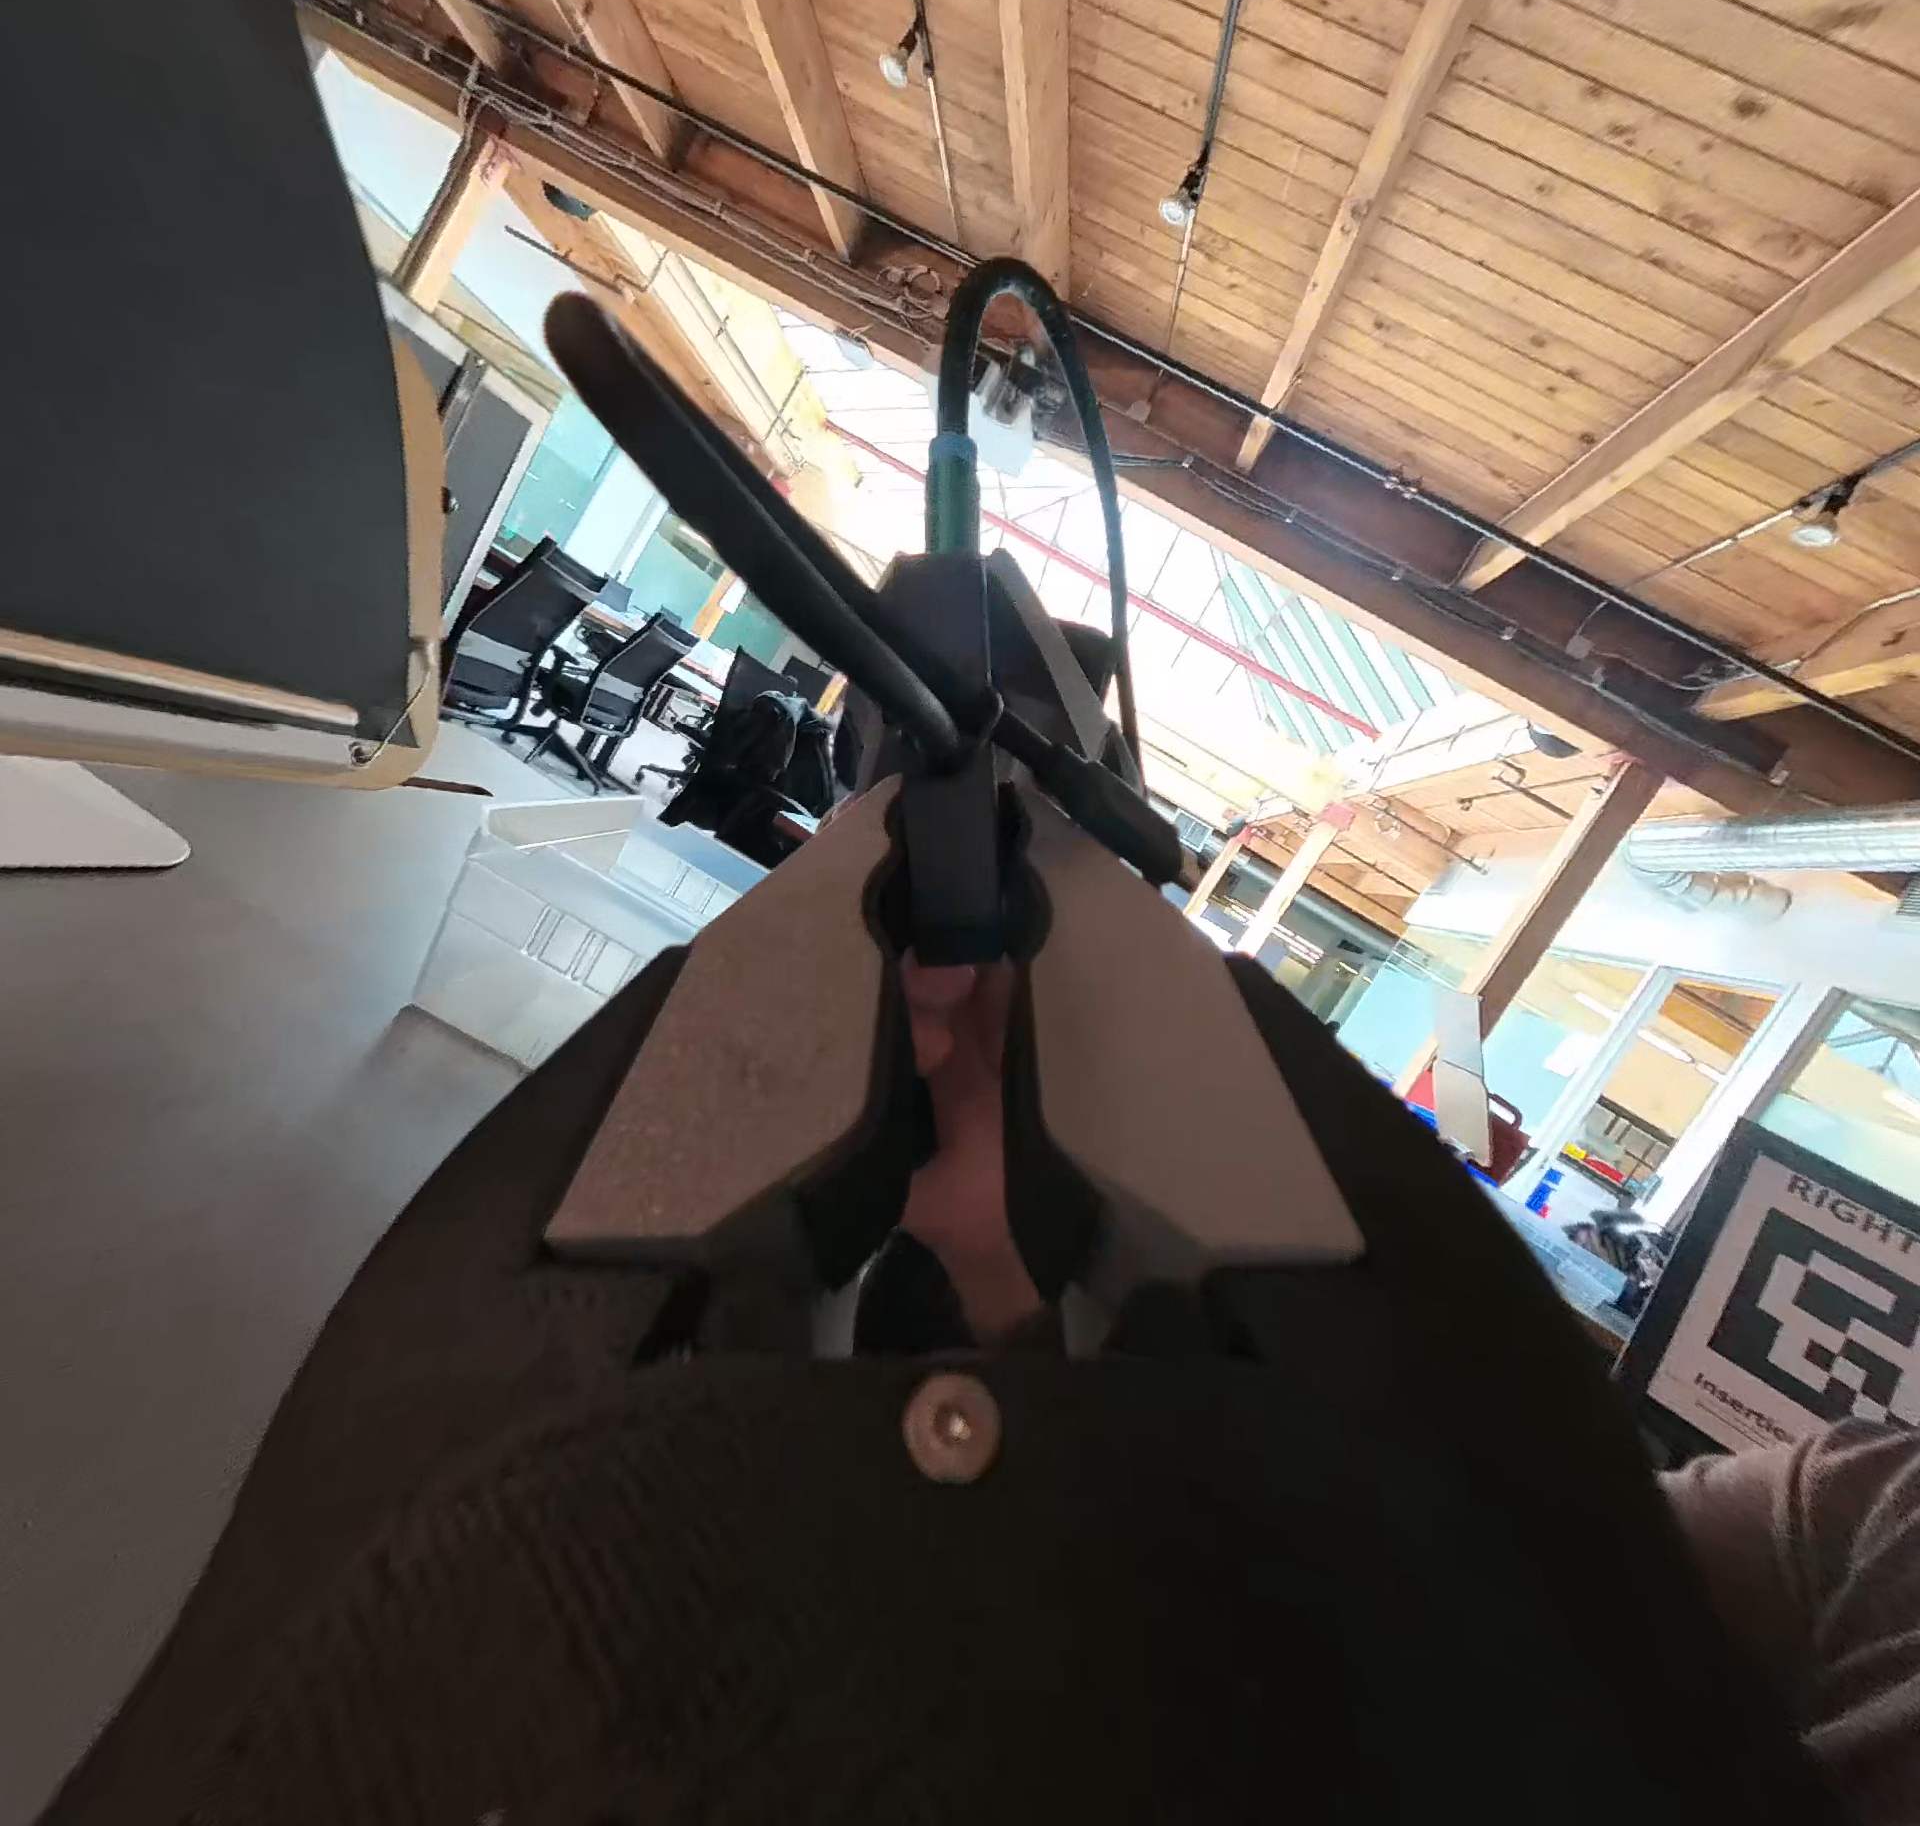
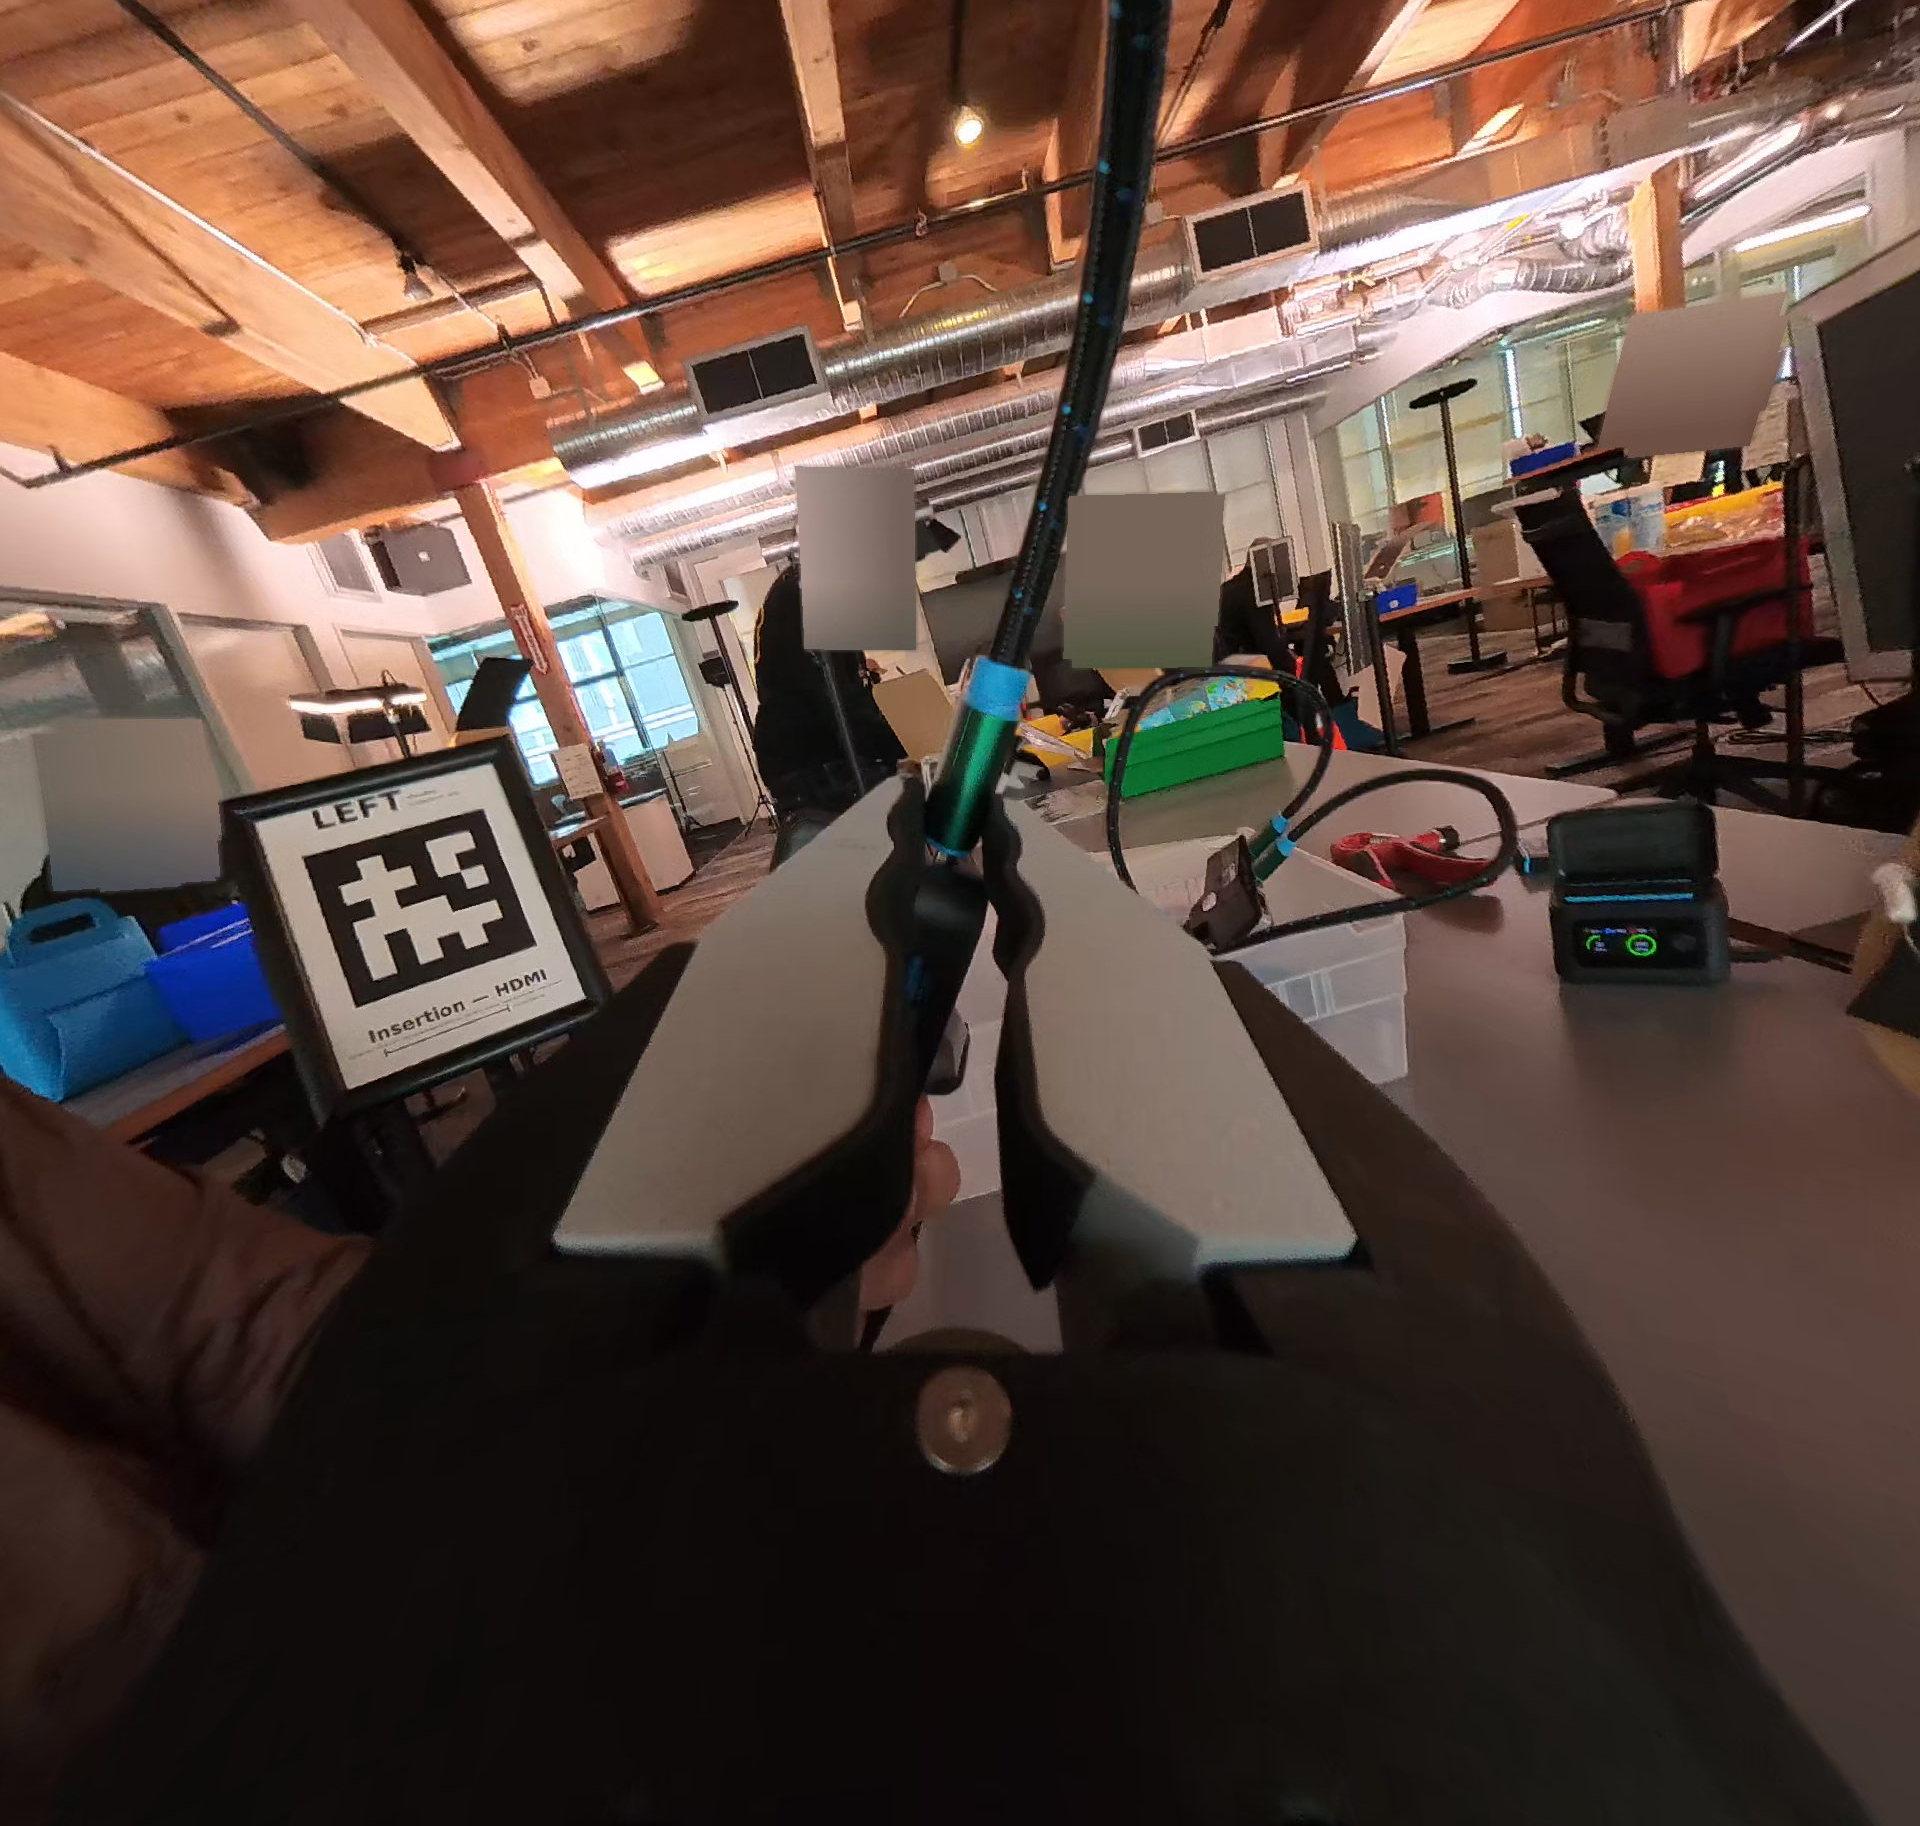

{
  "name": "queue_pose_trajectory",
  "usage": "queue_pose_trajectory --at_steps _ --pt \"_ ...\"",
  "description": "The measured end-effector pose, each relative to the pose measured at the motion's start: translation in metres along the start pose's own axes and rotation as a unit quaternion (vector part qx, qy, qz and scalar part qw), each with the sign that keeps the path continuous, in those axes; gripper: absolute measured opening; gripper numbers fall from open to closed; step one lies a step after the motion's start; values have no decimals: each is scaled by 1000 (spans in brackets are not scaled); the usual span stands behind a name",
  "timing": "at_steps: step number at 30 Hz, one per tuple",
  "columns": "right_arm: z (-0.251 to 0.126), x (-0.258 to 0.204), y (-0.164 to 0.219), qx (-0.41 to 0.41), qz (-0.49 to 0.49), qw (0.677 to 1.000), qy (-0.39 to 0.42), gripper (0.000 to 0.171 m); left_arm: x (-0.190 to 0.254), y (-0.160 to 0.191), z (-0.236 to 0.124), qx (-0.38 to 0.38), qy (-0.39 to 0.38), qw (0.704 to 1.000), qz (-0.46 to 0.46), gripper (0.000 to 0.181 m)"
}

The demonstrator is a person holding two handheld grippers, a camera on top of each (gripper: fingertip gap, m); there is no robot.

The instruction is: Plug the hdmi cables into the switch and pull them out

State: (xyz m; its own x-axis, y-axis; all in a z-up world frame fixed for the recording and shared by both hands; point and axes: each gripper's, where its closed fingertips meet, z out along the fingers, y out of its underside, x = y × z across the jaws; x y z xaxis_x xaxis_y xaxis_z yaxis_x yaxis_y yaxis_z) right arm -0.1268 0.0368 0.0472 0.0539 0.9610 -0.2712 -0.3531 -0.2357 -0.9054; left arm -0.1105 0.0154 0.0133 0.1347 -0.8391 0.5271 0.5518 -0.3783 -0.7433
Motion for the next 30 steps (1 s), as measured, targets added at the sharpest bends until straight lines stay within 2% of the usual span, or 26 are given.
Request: queue_pose_trajectory --at_steps 2,5,9,14,18,23,30 --pt "1 -13 -5 -14 4 999 -33 7 9 -2 0 -12 12 1000 12 12" --pt "-10 -24 6 -127 30 990 -54 8 14 7 -6 -70 8 996 54 11" --pt "-20 -33 14 -197 12 980 -41 8 21 15 -10 -80 11 994 75 11" --pt "-27 -37 13 -193 5 981 -35 5 25 16 -12 -75 12 995 69 11" --pt "-23 -41 11 -164 -37 986 -20 5 29 16 -12 -52 22 998 37 11" --pt "-24 -39 12 -123 -7 992 -21 5 28 19 -11 -49 26 998 10 11" --pt "-31 -40 11 -111 -26 993 -13 5 31 24 -7 -53 30 998 7 12"
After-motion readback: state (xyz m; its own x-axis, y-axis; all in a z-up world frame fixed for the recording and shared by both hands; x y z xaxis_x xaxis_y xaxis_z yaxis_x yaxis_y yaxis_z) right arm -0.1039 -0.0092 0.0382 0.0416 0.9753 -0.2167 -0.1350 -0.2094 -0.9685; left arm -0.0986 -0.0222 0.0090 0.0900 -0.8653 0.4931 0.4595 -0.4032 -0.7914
